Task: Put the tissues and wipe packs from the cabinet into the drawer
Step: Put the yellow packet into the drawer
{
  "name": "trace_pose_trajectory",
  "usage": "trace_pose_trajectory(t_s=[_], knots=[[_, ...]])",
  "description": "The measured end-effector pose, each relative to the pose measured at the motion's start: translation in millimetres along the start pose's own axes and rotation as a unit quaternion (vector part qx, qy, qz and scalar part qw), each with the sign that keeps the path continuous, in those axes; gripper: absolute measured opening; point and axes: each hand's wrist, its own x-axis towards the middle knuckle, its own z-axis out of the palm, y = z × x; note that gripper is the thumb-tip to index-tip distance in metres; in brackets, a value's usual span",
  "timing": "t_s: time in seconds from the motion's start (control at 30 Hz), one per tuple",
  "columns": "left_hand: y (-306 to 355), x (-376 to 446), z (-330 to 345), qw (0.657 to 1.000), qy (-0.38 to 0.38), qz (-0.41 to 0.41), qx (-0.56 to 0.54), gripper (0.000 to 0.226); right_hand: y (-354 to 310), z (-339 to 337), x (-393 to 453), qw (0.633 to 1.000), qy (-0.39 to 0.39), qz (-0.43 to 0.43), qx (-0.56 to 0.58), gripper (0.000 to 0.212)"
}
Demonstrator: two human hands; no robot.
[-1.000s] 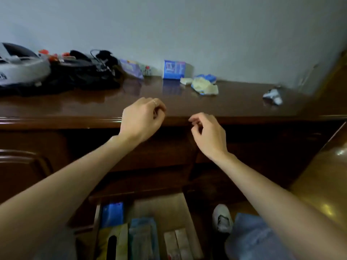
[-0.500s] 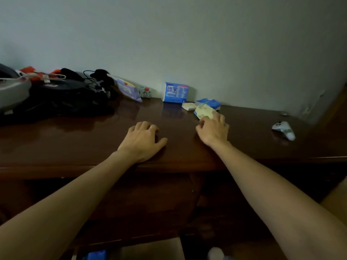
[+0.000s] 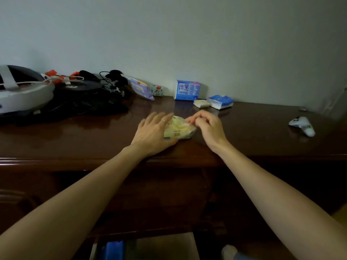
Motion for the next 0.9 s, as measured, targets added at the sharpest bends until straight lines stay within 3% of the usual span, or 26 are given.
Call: trace_pose_trajectory(t_s=[0.1,0.17,0.27,0.33,0.4,0.47,0.57,0.63,0.7,0.73,0.8,0.83,0.9], knots=[[13.0,-17.6,-12.3,1.000,0.011,0.015,-0.022,0.048,-10.0,-2.3,-22.1,0.999,0.038,0.034,-0.008,0.011],[23.2,-46.2,-15.4,0.996,0.045,0.048,-0.062,0.038,-11.1,-2.3,-42.3,0.997,0.018,0.078,-0.015,0.022],[36.8,-110.0,-15.0,0.973,0.145,0.140,-0.112,0.027,-23.8,-1.3,-96.2,0.993,0.023,0.077,0.083,0.045],[37.0,-152.5,-6.7,0.950,0.210,0.209,-0.104,0.023,-24.1,4.4,-141.2,0.986,0.046,0.035,0.157,0.045],[31.5,-188.9,9.5,0.938,0.230,0.249,-0.076,0.023,-14.8,14.7,-185.9,0.969,0.045,0.067,0.235,0.048],[20.4,-219.8,26.8,0.939,0.198,0.277,-0.048,0.022,7.1,33.6,-223.6,0.941,-0.010,0.190,0.278,0.056],[-5.2,-255.7,54.8,0.953,0.057,0.296,0.015,0.040,46.4,66.0,-267.7,0.880,-0.122,0.364,0.280,0.041],[-24.3,-271.4,69.2,0.978,-0.071,0.196,0.019,0.078,71.4,82.3,-288.1,0.854,-0.153,0.422,0.263,0.040],[-36.5,-283.8,79.1,0.975,-0.186,-0.001,-0.124,0.102,89.5,95.7,-301.4,0.844,-0.189,0.435,0.249,0.044],[-41.3,-289.3,83.8,0.946,-0.225,-0.095,-0.213,0.098,95.2,103.0,-305.1,0.839,-0.219,0.433,0.247,0.047],[-51.3,-297.2,97.5,0.870,-0.304,-0.232,-0.312,0.055,100.9,119.4,-307.4,0.829,-0.256,0.428,0.254,0.058],[-57.2,-301.3,107.7,0.856,-0.311,-0.264,-0.318,0.032,103.7,128.1,-307.6,0.825,-0.248,0.430,0.269,0.063],[-67.1,-313.8,130.9,0.840,-0.285,-0.328,-0.326,0.015,112.6,145.2,-310.7,0.803,-0.218,0.455,0.317,0.065]])
